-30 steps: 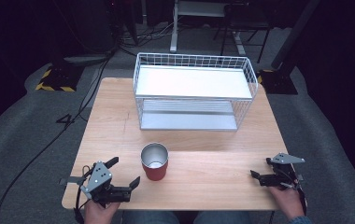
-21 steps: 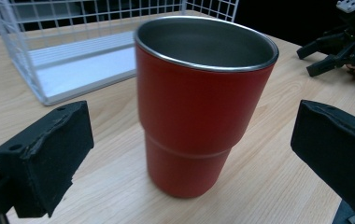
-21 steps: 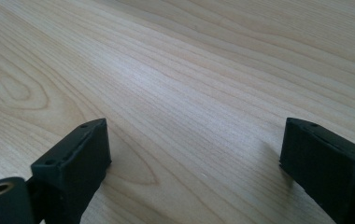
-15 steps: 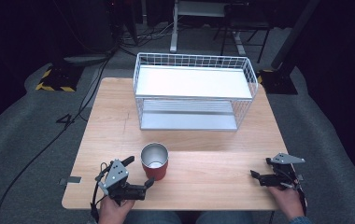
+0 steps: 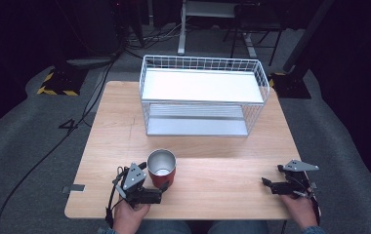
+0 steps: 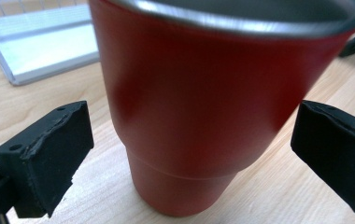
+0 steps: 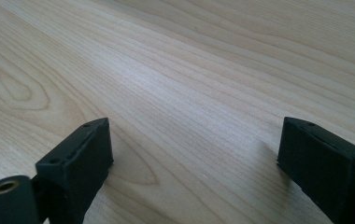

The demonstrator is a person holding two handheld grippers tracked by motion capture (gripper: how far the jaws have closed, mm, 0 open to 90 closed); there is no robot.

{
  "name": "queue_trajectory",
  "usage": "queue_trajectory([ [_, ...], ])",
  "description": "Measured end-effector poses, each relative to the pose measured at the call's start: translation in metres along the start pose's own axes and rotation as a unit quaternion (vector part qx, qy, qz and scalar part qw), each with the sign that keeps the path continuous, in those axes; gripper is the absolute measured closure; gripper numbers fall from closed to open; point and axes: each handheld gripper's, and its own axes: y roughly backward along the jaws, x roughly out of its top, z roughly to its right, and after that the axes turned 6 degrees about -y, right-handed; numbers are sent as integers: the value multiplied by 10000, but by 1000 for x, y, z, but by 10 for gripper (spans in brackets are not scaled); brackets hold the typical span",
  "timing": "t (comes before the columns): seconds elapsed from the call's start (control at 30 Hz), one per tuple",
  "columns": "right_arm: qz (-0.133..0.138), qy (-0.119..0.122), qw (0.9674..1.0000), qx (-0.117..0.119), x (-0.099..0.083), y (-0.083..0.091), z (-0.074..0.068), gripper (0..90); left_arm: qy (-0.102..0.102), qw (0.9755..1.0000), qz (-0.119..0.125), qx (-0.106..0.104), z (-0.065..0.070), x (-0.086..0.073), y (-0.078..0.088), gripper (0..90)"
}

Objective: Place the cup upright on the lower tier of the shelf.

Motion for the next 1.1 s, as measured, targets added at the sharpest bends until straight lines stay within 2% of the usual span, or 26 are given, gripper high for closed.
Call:
queue_trajectory([
  [0.13, 1, 0, 10000, 0, 0, 0, 0, 101, 7, 9998, -197, -7, 1, -2, -8, 0],
  [0.33, 1, 13, 10000, 8, 0, 0, 0, 107, 9, 9988, -475, 108, 1, -5, -18, 0],
  [0.5, 10, 33, 10000, 20, 0, 0, 0, 112, 88, 9979, -637, 84, 2, -7, -26, 0],
  [0.73, 16, 37, 10000, 38, 0, 0, 0, 121, 330, 9984, -456, -8, 2, -7, -29, 107],
  [0.97, 31, 11, 10000, 25, 0, 1, 0, 129, 242, 9991, -322, 138, 3, -11, -30, 143],
  [1.1, 32, 16, 10000, 26, 0, 1, 0, 134, 196, 9990, -339, 196, 4, -11, -30, 151],
])
